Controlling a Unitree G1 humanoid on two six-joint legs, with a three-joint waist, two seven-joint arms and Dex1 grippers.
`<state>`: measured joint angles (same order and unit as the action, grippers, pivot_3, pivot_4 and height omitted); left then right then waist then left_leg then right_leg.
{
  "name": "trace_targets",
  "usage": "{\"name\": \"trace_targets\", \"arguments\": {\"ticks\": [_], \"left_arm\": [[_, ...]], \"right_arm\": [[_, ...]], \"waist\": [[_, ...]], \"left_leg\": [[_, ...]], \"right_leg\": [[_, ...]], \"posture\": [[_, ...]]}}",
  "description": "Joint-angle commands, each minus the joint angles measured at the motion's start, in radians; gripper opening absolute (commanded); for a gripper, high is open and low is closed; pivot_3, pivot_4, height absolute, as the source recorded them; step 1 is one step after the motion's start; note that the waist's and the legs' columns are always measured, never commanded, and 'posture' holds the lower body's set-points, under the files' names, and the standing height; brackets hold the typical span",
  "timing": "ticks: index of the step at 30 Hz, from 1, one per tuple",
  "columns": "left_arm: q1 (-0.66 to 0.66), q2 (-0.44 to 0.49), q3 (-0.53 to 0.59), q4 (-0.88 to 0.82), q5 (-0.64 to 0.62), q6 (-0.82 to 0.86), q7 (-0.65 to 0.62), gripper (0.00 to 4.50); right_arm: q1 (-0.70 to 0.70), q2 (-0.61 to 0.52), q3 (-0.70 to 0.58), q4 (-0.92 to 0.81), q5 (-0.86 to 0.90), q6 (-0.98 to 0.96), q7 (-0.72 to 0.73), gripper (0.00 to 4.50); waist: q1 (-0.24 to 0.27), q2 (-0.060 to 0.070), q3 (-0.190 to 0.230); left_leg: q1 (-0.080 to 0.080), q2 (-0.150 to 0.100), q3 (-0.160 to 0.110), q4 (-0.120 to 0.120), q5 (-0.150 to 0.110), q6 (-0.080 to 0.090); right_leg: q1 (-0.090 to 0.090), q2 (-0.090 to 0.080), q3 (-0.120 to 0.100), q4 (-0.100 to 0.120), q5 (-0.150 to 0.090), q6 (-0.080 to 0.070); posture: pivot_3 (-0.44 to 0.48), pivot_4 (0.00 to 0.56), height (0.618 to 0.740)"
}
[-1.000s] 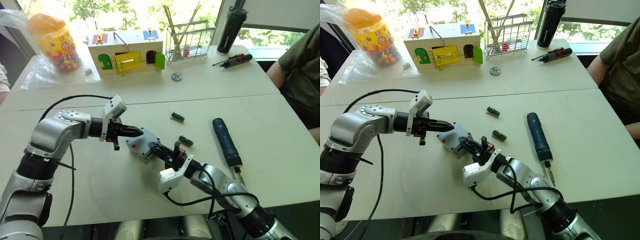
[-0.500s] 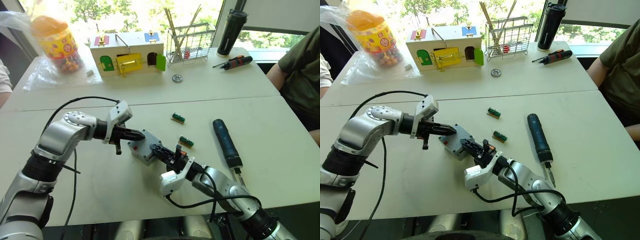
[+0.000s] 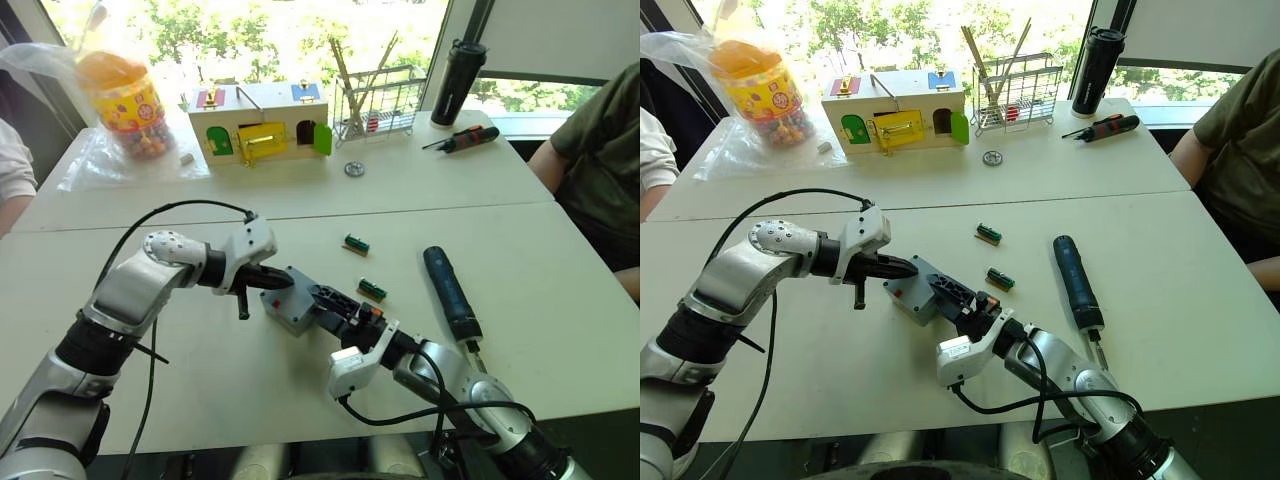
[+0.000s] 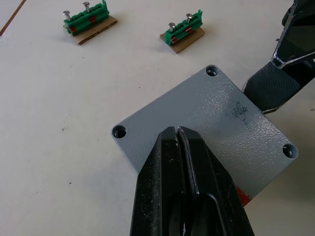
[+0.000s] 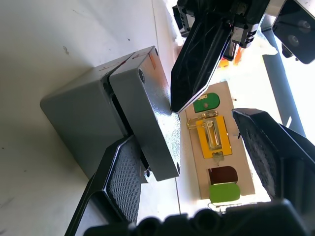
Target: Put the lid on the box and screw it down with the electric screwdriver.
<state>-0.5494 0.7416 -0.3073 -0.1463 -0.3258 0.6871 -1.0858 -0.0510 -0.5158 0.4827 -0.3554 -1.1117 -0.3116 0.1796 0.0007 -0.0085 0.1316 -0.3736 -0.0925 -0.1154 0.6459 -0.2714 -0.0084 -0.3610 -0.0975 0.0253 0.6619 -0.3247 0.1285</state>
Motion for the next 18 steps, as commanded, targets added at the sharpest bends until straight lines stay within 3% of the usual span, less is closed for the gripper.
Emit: {"name": "trace_targets", "arguments": {"ticks": [1, 13, 18], "left_arm": [[0.047, 0.003, -0.076, 0.053, 0.068, 0.03, 0.014, 0.0], [0.068, -0.015, -0.087, 0.063, 0.113, 0.004, 0.03, 0.0], [0.052, -0.064, 0.054, 0.03, -0.011, 0.07, 0.028, 0.0]], "right_arm": [[0.041, -0.032, -0.019, -0.034, 0.018, -0.017, 0.013, 3.27], [0.099, -0.055, -0.086, -0.109, 0.073, -0.084, -0.055, 3.27], [0.112, -0.025, -0.138, -0.119, 0.226, -0.068, -0.019, 3.27]], "waist": [[0.008, 0.0, 0.0], [0.011, 0.004, -0.003], [0.012, 0.004, -0.003]], "left_leg": [[0.0, 0.0, 0.0, 0.0, 0.0, 0.0], [0.001, 0.001, -0.001, 0.0, 0.0, 0.001], [0.001, 0.0, -0.002, 0.0, 0.0, 0.001]], "right_leg": [[0.0, 0.0, 0.0, 0.0, 0.0, 0.0], [0.004, 0.001, 0.0, -0.006, 0.0, 0.0], [0.004, 0.001, 0.0, -0.006, 0.0, 0.0]], "posture": [[0.0, 0.15, 0.74], [0.0, 0.15, 0.74], [0.0, 0.15, 0.74]]}}
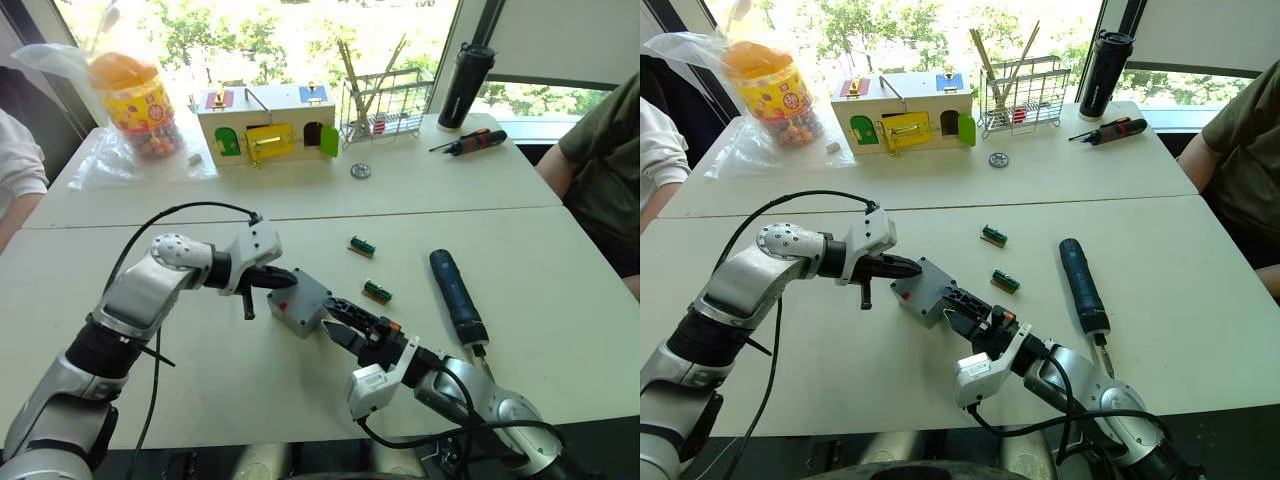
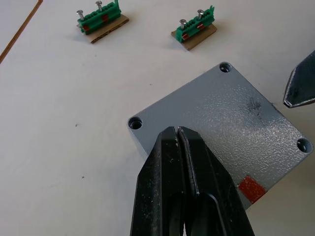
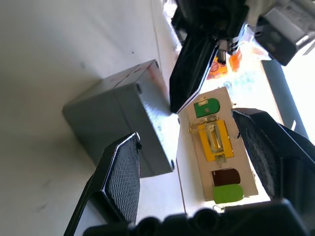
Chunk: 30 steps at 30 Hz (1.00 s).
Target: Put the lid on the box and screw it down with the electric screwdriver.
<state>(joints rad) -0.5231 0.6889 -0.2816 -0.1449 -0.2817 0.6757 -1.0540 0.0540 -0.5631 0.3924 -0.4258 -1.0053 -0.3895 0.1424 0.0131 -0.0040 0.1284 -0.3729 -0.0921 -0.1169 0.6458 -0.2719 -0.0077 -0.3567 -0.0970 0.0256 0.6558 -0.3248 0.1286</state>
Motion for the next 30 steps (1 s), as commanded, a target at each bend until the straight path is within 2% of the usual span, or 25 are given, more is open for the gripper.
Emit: {"name": "trace_targets", "arguments": {"ticks": [1, 3, 5, 6, 8, 12, 13, 17, 21, 24, 30], "left_arm": [[0.018, -0.014, 0.071, 0.018, -0.1, 0.114, -0.012, 0.0], [-0.018, -0.022, 0.203, 0.014, -0.224, 0.206, -0.017, 0.0], [-0.048, -0.027, 0.303, 0.032, -0.29, 0.247, 0.008, 0.0], [-0.053, -0.028, 0.335, 0.041, -0.294, 0.236, 0.03, 0.0], [-0.056, -0.013, 0.382, 0.073, -0.291, 0.216, 0.052, 0.0], [-0.017, 0.032, 0.398, 0.105, -0.272, 0.172, 0.032, 0.0], [-0.002, 0.04, 0.395, 0.108, -0.268, 0.162, 0.031, 0.0], [0.099, 0.069, 0.342, 0.077, -0.206, 0.066, 0.018, 0.0], [0.17, 0.037, 0.302, 0.035, -0.184, 0.03, 0.053, 0.0], [0.209, 0.013, 0.273, 0.026, -0.156, -0.013, 0.069, 0.0], [0.249, -0.021, 0.23, -0.002, -0.138, -0.036, 0.087, 0.0]], "right_arm": [[0.015, 0.031, -0.059, -0.055, 0.173, 0.024, 0.039, 3.27], [0.037, 0.075, -0.088, -0.088, 0.381, 0.119, 0.138, 3.27], [0.053, 0.139, -0.119, -0.14, 0.591, 0.26, 0.229, 3.27], [0.053, 0.165, -0.135, -0.168, 0.663, 0.326, 0.263, 2.79], [0.041, 0.208, -0.166, -0.232, 0.81, 0.485, 0.329, 2.23], [-0.007, 0.262, -0.234, -0.311, 0.999, 0.771, 0.376, 0.25], [-0.019, 0.266, -0.251, -0.323, 1.04, 0.838, 0.382, 0.06], [-0.051, 0.225, -0.281, -0.367, 1.185, 1.144, 0.431, 0.06], [-0.082, 0.174, -0.286, -0.41, 1.359, 1.423, 0.488, 0.06], [-0.122, 0.158, -0.281, -0.408, 1.421, 1.506, 0.489, 0.06], [-0.218, 0.179, -0.176, -0.281, 1.437, 1.555, 0.446, 0.06]], "waist": [[-0.001, -0.001, 0.001], [-0.004, -0.002, 0.005], [-0.009, -0.005, 0.009], [-0.011, -0.005, 0.009], [-0.014, -0.004, 0.009], [-0.025, -0.004, 0.009], [-0.025, -0.004, 0.01], [-0.024, -0.001, 0.011], [-0.016, -0.001, 0.014], [-0.017, -0.001, 0.015], [-0.024, -0.001, 0.015]], "left_leg": [[0.0, 0.0, 0.0, 0.0, 0.0, 0.0], [-0.002, 0.0, -0.001, 0.0, 0.0, 0.0], [-0.005, 0.002, -0.001, 0.0, 0.0, 0.0], [-0.01, 0.002, -0.003, 0.0, 0.0, -0.001], [-0.017, 0.002, -0.004, 0.002, 0.004, -0.006], [-0.018, 0.002, -0.004, 0.001, 0.005, -0.009], [-0.018, 0.001, -0.004, 0.0, 0.005, -0.008], [-0.018, 0.002, -0.004, 0.0, 0.003, -0.004], [-0.019, 0.001, -0.004, 0.0, 0.002, -0.003], [-0.019, 0.001, -0.004, 0.0, 0.002, -0.003], [-0.019, 0.001, -0.004, -0.002, 0.002, -0.003]], "right_leg": [[0.0, 0.0, 0.0, 0.0, 0.0, 0.0], [-0.001, 0.0, 0.0, 0.0, 0.0, 0.0], [-0.002, 0.001, 0.0, 0.001, 0.0, 0.0], [-0.005, 0.001, 0.0, 0.001, 0.0, 0.0], [-0.013, 0.001, -0.001, 0.003, 0.0, 0.0], [-0.016, 0.0, 0.0, 0.006, 0.0, 0.0], [-0.016, 0.0, 0.0, 0.006, 0.0, 0.0], [-0.018, -0.001, 0.0, 0.006, 0.0, 0.0], [-0.018, -0.002, 0.0, 0.004, 0.0, -0.001], [-0.018, -0.003, 0.0, 0.004, 0.0, -0.001], [-0.018, -0.003, 0.0, 0.003, 0.0, -0.001]], "posture": [[0.0, 0.15, 0.74], [0.0, 0.15, 0.74], [0.0, 0.15, 0.74], [0.0, 0.15, 0.74], [0.0, 0.15, 0.74], [0.0, 0.15, 0.74], [0.0, 0.15, 0.74], [0.0, 0.15, 0.74], [0.0, 0.15, 0.74], [0.0, 0.15, 0.74], [0.0, 0.15, 0.74]]}}
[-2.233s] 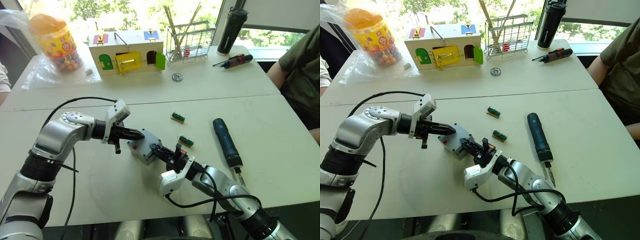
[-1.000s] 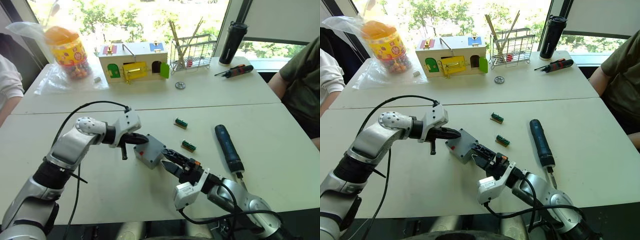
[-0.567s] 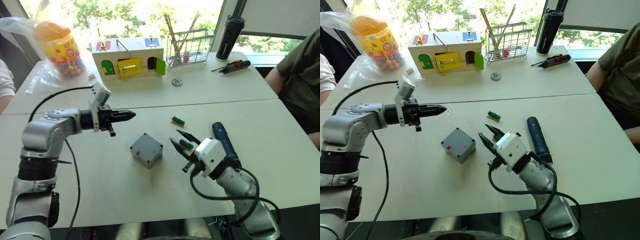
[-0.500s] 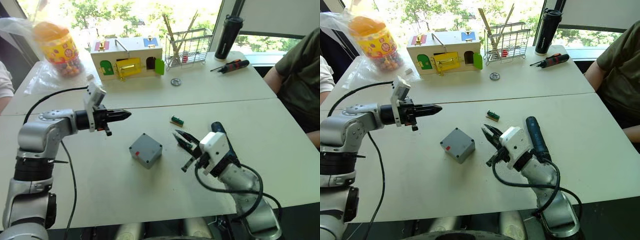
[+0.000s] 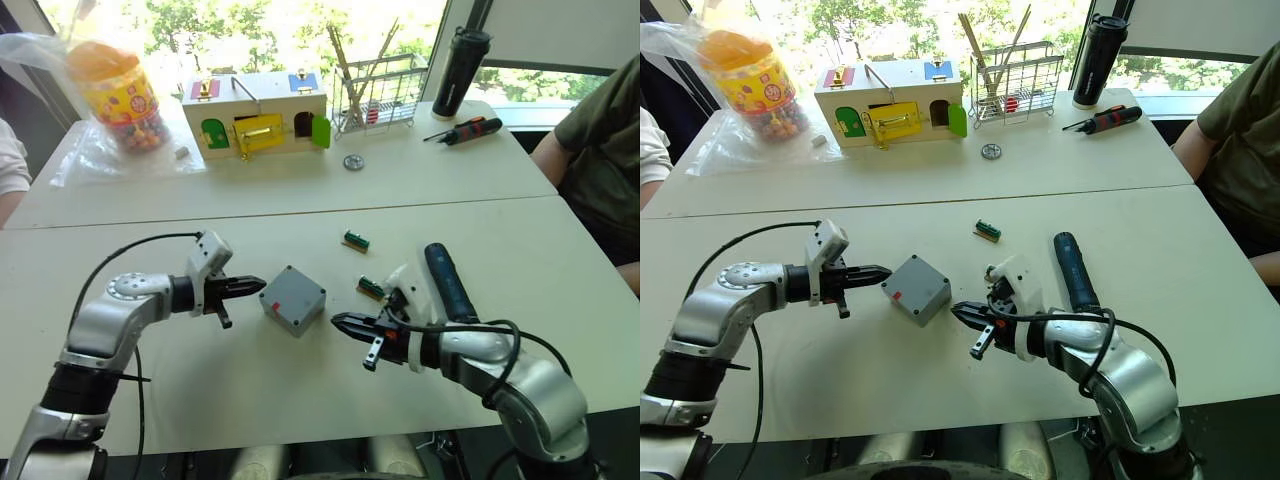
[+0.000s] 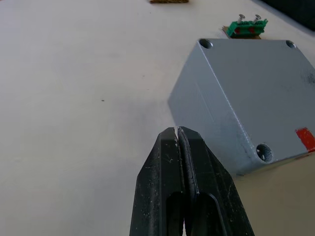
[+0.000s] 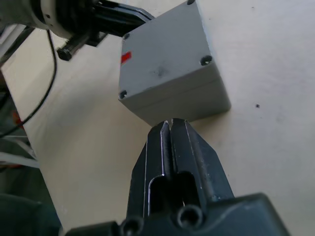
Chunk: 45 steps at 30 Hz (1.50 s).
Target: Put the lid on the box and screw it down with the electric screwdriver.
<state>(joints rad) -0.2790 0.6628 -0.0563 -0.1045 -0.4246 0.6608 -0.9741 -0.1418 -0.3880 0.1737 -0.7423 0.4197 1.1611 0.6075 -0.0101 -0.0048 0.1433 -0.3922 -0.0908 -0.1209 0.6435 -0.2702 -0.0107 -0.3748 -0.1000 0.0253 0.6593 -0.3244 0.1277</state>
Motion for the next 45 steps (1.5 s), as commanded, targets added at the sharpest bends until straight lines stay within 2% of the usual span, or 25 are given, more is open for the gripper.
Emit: {"name": "trace_targets", "arguments": {"ticks": [1, 5, 11, 21, 32, 39, 45], "left_arm": [[0.009, 0.005, 0.002, -0.048, 0.007, -0.019, 0.01, 0.0], [0.037, 0.019, 0.003, -0.092, -0.01, 0.009, 0.011, 0.0], [0.081, 0.035, 0.027, -0.168, -0.055, 0.061, 0.014, 0.0], [0.058, -0.036, 0.028, -0.141, -0.033, 0.053, 0.114, 0.0], [0.047, -0.059, 0.011, -0.142, -0.021, 0.055, 0.144, 0.0], [0.09, 0.021, 0.024, -0.219, -0.065, 0.108, 0.09, 0.0], [0.083, -0.016, 0.02, -0.218, -0.06, 0.113, 0.136, 0.0]], "right_arm": [[-0.031, 0.005, 0.057, 0.053, 0.007, -0.005, -0.026, 0.06], [-0.067, 0.022, 0.095, 0.147, -0.042, -0.062, -0.08, 0.06], [-0.138, 0.086, 0.07, 0.251, -0.072, -0.153, -0.144, 0.06], [-0.207, 0.128, 0.067, 0.339, -0.082, -0.207, -0.168, 0.06], [-0.182, 0.082, 0.081, 0.327, -0.096, -0.216, -0.161, 0.06], [-0.121, 0.009, 0.066, 0.212, -0.059, -0.152, -0.139, 0.06], [-0.104, 0.033, 0.087, 0.189, -0.042, -0.119, -0.157, 0.06]], "waist": [[-0.001, 0.0, 0.0], [-0.002, 0.0, 0.0], [-0.001, 0.001, 0.001], [-0.001, 0.001, 0.001], [-0.001, 0.002, 0.001], [-0.003, 0.002, 0.002], [-0.001, 0.002, 0.002]], "left_leg": [[0.0, 0.0, 0.0, 0.0, 0.0, 0.0], [0.0, 0.0, 0.001, 0.0, 0.0, 0.0], [-0.001, 0.0, 0.001, 0.0, 0.0, 0.0], [-0.001, 0.0, 0.001, 0.0, 0.0, 0.0], [-0.001, -0.001, 0.002, 0.0, 0.0, -0.001], [-0.004, 0.0, 0.002, -0.001, 0.0, -0.001], [-0.005, 0.0, 0.002, -0.001, 0.0, -0.001]], "right_leg": [[-0.001, 0.0, 0.0, 0.0, 0.0, 0.0], [-0.003, 0.0, 0.0, 0.0, 0.0, 0.0], [-0.004, -0.001, 0.0, 0.0, 0.0, 0.0], [-0.005, 0.0, 0.0, 0.0, 0.0, 0.0], [-0.006, 0.0, 0.001, 0.0, 0.0, 0.0], [-0.008, -0.001, 0.001, 0.0, 0.0, 0.0], [-0.009, 0.0, 0.001, 0.001, 0.0, 0.0]], "posture": [[0.0, 0.15, 0.74], [0.0, 0.15, 0.74], [0.0, 0.15, 0.74], [0.0, 0.15, 0.74], [0.0, 0.15, 0.74], [0.0, 0.15, 0.74], [0.0, 0.15, 0.74]]}}
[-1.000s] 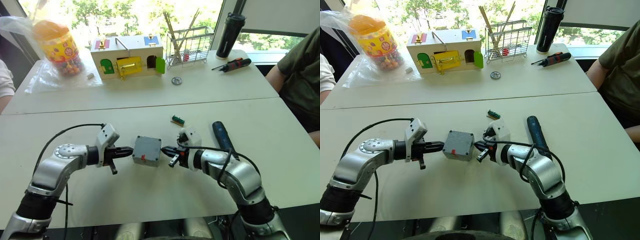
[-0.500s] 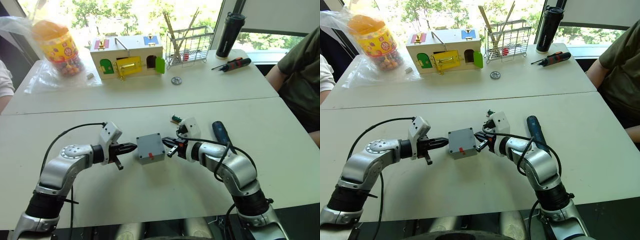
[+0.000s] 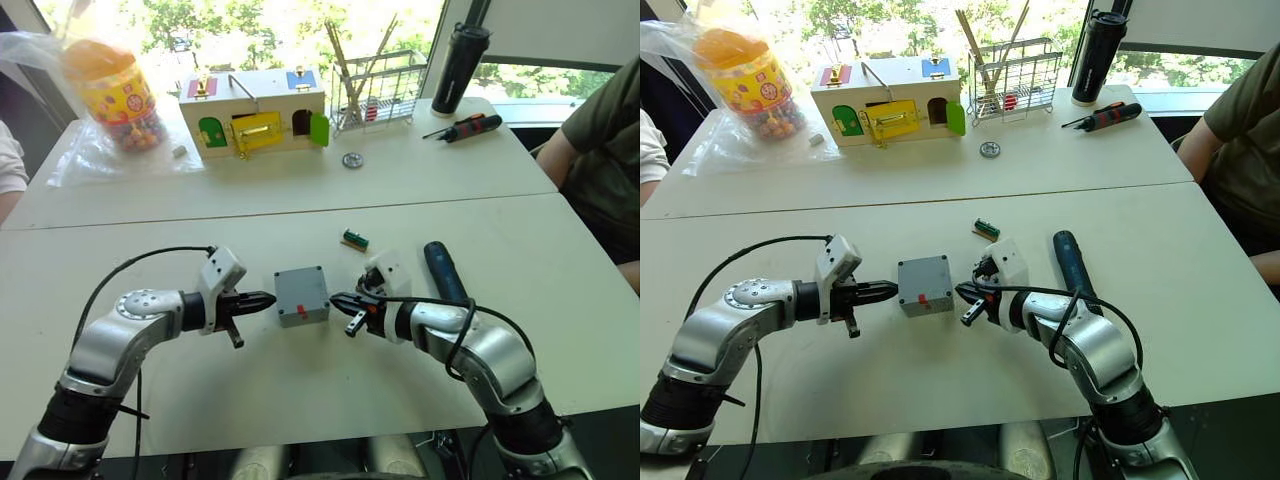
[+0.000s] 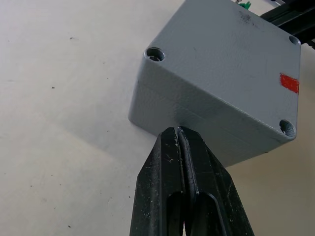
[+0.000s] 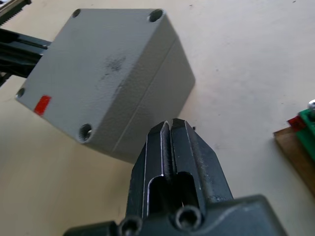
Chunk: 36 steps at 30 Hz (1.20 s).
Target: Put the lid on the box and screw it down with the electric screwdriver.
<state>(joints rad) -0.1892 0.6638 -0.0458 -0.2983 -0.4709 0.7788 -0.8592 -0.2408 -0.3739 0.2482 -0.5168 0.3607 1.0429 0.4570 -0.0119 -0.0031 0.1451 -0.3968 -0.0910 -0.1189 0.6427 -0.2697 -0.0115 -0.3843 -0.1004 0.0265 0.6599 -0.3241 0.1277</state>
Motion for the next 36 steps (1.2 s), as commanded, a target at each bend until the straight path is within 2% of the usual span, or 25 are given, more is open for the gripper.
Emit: {"name": "trace_targets", "arguments": {"ticks": [1, 11, 18, 20, 23, 28, 31, 36], "left_arm": [[-0.01, -0.027, 0.008, -0.021, -0.01, -0.007, 0.032, 0.0], [-0.015, -0.058, 0.005, -0.009, 0.011, -0.029, 0.074, 0.0], [-0.087, 0.03, 0.058, 0.085, 0.029, -0.086, 0.012, 0.0], [-0.13, 0.069, 0.071, 0.094, 0.007, -0.08, -0.033, 0.0], [-0.198, 0.142, 0.086, 0.022, -0.084, -0.018, -0.136, 0.0], [-0.231, 0.181, 0.035, -0.144, -0.207, 0.068, -0.224, 0.0], [-0.251, 0.157, 0.0, -0.186, -0.232, 0.09, -0.215, 0.0], [-0.267, 0.147, -0.144, -0.208, -0.089, 0.016, -0.178, 0.0]], "right_arm": [[-0.01, 0.031, 0.019, -0.027, 0.014, -0.002, -0.012, 0.06], [-0.027, 0.086, 0.03, 0.008, 0.001, -0.018, -0.045, 0.06], [0.0, 0.049, -0.04, -0.099, 0.032, 0.054, -0.06, 0.06], [0.018, 0.019, -0.093, -0.174, 0.065, 0.1, -0.052, 0.06], [0.054, -0.065, -0.192, -0.288, 0.111, 0.114, -0.013, 0.06], [0.094, -0.119, -0.326, -0.327, 0.191, 0.118, 0.028, 0.06], [0.123, -0.154, -0.337, -0.294, 0.173, 0.064, 0.037, 0.95], [0.157, -0.19, -0.304, -0.203, 0.131, -0.021, 0.038, 3.48]], "waist": [[0.001, 0.0, 0.0], [0.0, 0.0, 0.0], [0.0, 0.0, 0.0], [0.002, 0.0, 0.0], [0.002, -0.001, 0.001], [-0.002, -0.001, 0.001], [-0.001, -0.001, 0.001], [0.001, -0.002, 0.002]], "left_leg": [[0.0, 0.0, 0.0, 0.0, 0.0, 0.0], [-0.004, 0.0, 0.0, 0.0, 0.001, -0.001], [-0.007, 0.0, 0.0, 0.001, 0.001, -0.002], [-0.008, 0.0, 0.0, 0.001, 0.001, -0.002], [-0.012, 0.0, -0.001, 0.004, 0.002, -0.003], [-0.012, -0.001, 0.0, 0.004, 0.001, -0.001], [-0.012, 0.0, 0.0, 0.003, 0.001, -0.001], [-0.011, 0.0, 0.0, 0.004, 0.001, -0.001]], "right_leg": [[0.0, 0.0, 0.0, 0.0, 0.0, 0.0], [-0.005, 0.0, 0.0, 0.002, 0.0, 0.0], [-0.007, 0.001, 0.0, 0.003, 0.0, 0.0], [-0.008, 0.001, 0.0, 0.003, 0.0, 0.0], [-0.01, 0.001, -0.001, 0.003, 0.0, 0.0], [-0.007, -0.001, -0.001, 0.003, 0.0, 0.0], [-0.007, 0.0, -0.001, 0.003, 0.0, 0.0], [-0.006, 0.001, -0.001, 0.003, 0.0, 0.0]], "posture": [[0.0, 0.15, 0.74], [0.0, 0.15, 0.74], [0.0, 0.15, 0.74], [0.0, 0.15, 0.74], [0.0, 0.15, 0.74], [0.0, 0.15, 0.74], [0.0, 0.15, 0.74], [0.0, 0.15, 0.74]]}}
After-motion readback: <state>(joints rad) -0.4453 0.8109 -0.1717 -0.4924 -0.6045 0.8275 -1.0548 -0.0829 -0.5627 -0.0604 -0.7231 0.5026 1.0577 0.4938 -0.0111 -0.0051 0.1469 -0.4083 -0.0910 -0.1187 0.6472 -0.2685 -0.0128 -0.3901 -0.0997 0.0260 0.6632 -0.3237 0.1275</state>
